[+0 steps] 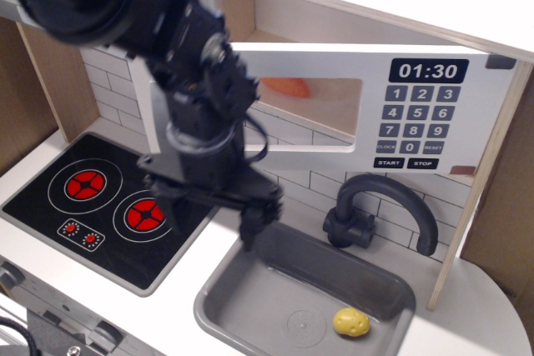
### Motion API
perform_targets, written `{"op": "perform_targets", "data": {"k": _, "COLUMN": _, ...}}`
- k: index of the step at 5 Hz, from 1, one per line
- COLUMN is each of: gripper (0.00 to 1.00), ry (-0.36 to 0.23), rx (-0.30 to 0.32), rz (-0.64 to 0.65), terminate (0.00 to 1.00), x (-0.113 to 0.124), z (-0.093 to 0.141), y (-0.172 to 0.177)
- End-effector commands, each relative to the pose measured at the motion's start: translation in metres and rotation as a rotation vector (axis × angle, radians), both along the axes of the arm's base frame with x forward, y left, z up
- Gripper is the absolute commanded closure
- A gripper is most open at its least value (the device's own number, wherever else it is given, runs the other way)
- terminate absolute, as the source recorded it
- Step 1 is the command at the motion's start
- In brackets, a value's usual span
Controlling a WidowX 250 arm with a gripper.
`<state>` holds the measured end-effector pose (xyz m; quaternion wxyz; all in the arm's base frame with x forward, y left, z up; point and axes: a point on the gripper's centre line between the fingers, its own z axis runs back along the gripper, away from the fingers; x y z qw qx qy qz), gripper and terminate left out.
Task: Close microwave
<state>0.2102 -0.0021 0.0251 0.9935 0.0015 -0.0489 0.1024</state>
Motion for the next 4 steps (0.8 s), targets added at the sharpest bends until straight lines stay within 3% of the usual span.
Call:
{"op": "perform_targets", "data": {"k": 1, "gripper": 0.00, "ry": -0.087, "rx": -0.104, "rz": 0.077, "terminate": 0.00, "x": 0.052, "z": 0.034, "y": -0.012}}
{"op": "perform_targets", "data": {"k": 3, "gripper": 0.00, "ry": -0.153, "rx": -0.098, "rz": 0.095, "terminate": 0.00, "x": 0.085, "z": 0.045, "y": 0.008}}
{"op": "perform_targets", "data": {"k": 4, "gripper": 0.00, "ry": -0.265, "rx": -0.081, "rz": 0.038, "terminate": 0.00, "x": 0.088, "z": 0.048, "y": 0.026}}
